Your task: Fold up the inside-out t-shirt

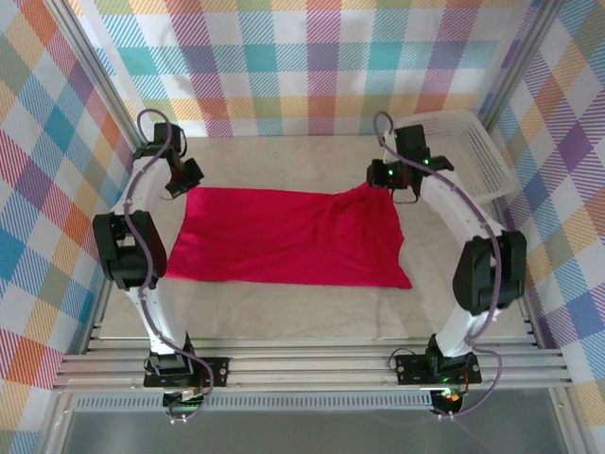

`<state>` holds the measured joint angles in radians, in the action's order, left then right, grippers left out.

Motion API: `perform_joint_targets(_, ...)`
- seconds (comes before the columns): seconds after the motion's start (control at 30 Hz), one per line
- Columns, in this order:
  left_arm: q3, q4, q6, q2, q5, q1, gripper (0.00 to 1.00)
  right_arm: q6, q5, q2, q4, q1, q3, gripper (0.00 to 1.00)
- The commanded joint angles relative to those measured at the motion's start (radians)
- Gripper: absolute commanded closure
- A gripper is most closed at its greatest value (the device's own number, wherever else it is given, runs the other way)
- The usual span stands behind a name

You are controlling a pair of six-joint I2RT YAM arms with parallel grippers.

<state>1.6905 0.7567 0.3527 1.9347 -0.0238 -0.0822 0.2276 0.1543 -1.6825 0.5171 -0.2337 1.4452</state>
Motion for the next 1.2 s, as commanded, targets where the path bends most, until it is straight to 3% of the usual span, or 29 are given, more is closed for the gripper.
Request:
perform_joint_targets(0.0,-0.093,-0.037,0.024,-0.112,0.017,-0.014,1.00,0.034,0.056,0.141,-0.069,0.005,-0.133,1.00)
perform_joint_targets(0.43,-0.439,-0.062,0.048,-0.314,0.096,-0.086,1.00,0.104,-0.048,0.528,-0.021,0.005,-0.545,1.00)
perform_joint_targets(0.6,-0.508,-0.065,0.063,-0.328,0.133,-0.102,1.00,0.153,-0.108,0.587,0.004,0.005,-0.660,1.00)
perform_joint_targets(0.97,-0.648,-0.166,0.098,-0.309,0.071,-0.103,1.00,0.263,-0.066,0.549,-0.089,0.006,-0.826,0.97)
perform_joint_targets(1.07,-0.648,-0.155,0.094,-0.317,0.095,-0.103,0.90,0.281,-0.104,0.557,-0.051,0.005,-0.815,0.71)
perform_joint_targets(1.13,-0.635,-0.151,0.095,-0.329,0.095,-0.103,0.66,0.289,-0.144,0.574,0.004,0.002,-0.772,0.62)
perform_joint_targets(1.17,-0.627,-0.152,0.097,-0.337,0.090,-0.101,0.58,0.287,-0.142,0.582,0.013,0.000,-0.752,0.60)
